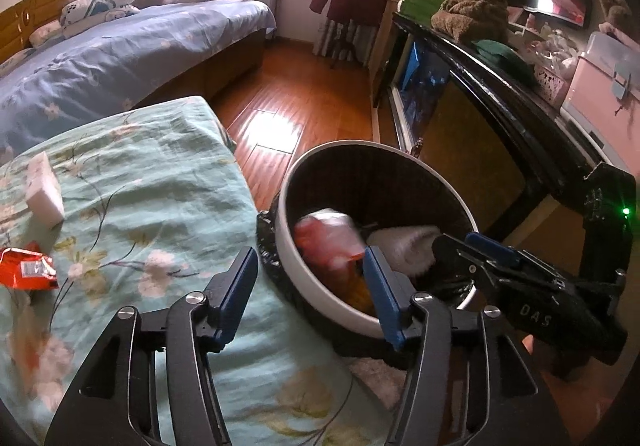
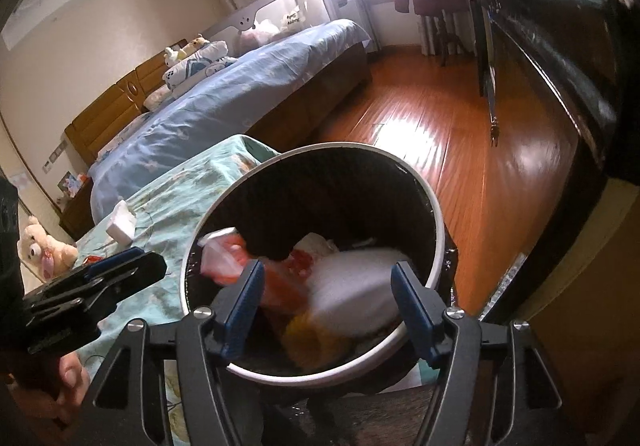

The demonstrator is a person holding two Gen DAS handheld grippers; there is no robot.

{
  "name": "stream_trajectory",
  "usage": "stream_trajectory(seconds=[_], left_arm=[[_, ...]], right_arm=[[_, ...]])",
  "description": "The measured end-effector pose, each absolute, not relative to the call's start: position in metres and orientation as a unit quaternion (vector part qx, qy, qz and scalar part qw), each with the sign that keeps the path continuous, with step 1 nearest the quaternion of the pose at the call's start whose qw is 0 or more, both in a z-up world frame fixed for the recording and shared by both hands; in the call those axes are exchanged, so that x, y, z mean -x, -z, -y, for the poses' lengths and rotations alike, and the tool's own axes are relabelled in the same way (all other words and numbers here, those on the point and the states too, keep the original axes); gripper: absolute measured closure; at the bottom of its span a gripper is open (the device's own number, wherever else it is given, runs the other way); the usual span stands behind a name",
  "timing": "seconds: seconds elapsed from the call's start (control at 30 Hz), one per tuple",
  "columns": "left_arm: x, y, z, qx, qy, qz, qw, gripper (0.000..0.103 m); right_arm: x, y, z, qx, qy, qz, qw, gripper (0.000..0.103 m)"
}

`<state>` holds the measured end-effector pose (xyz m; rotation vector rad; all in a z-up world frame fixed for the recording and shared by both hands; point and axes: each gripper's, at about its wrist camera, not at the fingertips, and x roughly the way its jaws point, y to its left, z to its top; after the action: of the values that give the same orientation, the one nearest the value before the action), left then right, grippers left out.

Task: Collect trash
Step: 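Open both grippers to drop the foam net and red bag into the bin, then move the right gripper to the white foam block while the left approaches the red wrapper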

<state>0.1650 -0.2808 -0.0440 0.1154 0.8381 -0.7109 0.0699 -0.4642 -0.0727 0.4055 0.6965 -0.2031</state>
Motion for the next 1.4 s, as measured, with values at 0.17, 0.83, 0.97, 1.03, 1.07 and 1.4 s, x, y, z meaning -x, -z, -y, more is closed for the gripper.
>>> stream_trajectory(seconds=[0.17, 0.83, 0.97, 1.03, 1.07, 1.4], left_arm=[[-0.164, 0.047, 0.254, -0.034, 0.316, -0.393, 0.863, 0.042], [-0.169, 0.079, 0.142, 0.035, 0.211, -0.418, 0.883, 0.030], [-0.170, 0.082, 0.115, 0.053, 0.183, -0.418, 0.888, 0.029], [-0.172, 0.083, 0.103, 0.062, 0.167, -0.418, 0.891, 0.025], [-0.174, 0.084, 0.098, 0.065, 0.161, -0.419, 0.891, 0.025], [-0.197, 0.091, 0.065, 0.079, 0.115, -0.427, 0.893, 0.024]], right_arm=[[-0.068, 0.068, 0.460, -0.198, 0.094, -0.333, 0.917, 0.035], [-0.081, 0.055, 0.398, -0.189, 0.028, -0.329, 0.925, 0.013], [-0.089, 0.057, 0.384, -0.182, 0.010, -0.336, 0.924, 0.012], [-0.093, 0.057, 0.374, -0.175, 0.001, -0.339, 0.924, 0.012], [-0.096, 0.057, 0.369, -0.173, -0.005, -0.342, 0.924, 0.012], [-0.128, 0.060, 0.328, -0.158, -0.051, -0.361, 0.918, 0.012]])
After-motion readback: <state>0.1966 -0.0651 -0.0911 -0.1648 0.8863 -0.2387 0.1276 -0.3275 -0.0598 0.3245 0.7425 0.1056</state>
